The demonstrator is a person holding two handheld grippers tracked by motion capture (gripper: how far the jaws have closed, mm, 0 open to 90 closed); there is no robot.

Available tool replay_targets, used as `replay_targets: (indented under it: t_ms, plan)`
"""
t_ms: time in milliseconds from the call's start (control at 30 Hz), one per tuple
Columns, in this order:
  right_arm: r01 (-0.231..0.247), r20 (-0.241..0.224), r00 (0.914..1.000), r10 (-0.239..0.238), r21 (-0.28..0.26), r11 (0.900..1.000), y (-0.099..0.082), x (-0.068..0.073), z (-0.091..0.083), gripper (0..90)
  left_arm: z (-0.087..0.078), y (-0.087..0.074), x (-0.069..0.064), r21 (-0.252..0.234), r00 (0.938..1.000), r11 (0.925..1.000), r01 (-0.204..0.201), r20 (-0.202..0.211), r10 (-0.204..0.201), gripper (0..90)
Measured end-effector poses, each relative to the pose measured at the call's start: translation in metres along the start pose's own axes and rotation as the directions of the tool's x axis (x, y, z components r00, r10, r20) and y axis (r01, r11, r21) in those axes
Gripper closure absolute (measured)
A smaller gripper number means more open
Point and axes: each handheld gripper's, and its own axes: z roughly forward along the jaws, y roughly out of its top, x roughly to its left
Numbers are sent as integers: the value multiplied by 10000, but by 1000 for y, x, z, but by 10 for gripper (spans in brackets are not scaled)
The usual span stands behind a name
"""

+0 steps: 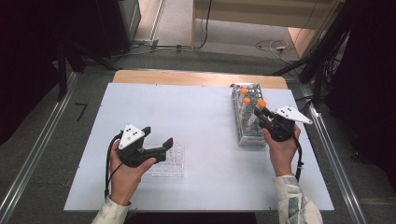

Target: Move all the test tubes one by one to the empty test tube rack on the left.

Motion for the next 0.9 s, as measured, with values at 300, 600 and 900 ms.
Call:
replay_targets:
  t_ms: [300, 600, 900]
  plan:
    - [38, -359, 9993, -50, -349, 9994, 14, 8, -18, 716, -1, 0, 0, 25, 10000, 10000, 22, -5, -22, 120]
    - [551, -955, 9939, -559, -111, 9984, 12, 29, -21, 716, -3, 1, 1, -31, 10000, 10000, 24, 12, -24, 120]
    - [1056, -1840, 9778, -999, 214, 9942, 4, 56, -19, 716, -5, 2, -1, -115, 10000, 9999, 22, 88, -21, 122]
